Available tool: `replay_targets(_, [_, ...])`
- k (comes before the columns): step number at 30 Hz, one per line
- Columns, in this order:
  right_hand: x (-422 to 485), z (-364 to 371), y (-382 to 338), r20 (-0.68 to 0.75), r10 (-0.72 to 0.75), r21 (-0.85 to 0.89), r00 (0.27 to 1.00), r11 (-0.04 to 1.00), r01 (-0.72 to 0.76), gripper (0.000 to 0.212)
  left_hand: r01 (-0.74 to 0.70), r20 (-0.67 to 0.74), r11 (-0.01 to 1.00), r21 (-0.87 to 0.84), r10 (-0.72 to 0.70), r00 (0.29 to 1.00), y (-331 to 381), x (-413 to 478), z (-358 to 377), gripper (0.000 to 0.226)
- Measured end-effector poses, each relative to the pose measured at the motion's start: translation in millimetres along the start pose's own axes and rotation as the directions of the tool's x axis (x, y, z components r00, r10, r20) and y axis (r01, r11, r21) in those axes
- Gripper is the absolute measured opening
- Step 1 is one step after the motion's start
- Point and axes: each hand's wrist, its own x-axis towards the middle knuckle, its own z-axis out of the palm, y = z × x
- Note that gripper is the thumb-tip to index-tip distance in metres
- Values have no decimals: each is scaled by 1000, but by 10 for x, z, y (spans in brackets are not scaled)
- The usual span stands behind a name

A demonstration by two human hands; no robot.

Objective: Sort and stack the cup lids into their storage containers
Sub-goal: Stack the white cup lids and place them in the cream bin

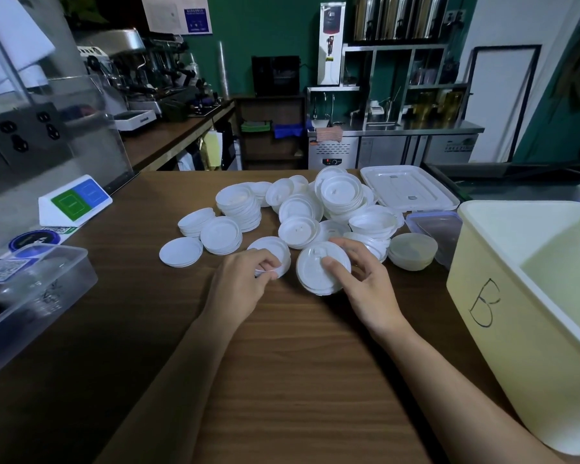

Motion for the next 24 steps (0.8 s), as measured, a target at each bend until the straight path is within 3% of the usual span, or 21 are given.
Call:
replay_targets(6, [-6,-8,-15,19,41,12,999,999,-41,27,104,-126,956,-275,-143,982,170,6,-67,17])
replay_targets(9, [-3,-9,-8,33,38,-34,999,999,-37,37,140,-116,902,-409,-204,972,190,15,-85,22])
replay_targets(14, [-9,-22,-2,30,21,-60,999,998,-20,39,149,-71,892,-428,-197,978,247,-18,-79,30])
replay_targets(24, [-11,-18,-18,9,31,-31,999,999,-31,43,93,-153,814,-573,-218,964,256,6,-127,28])
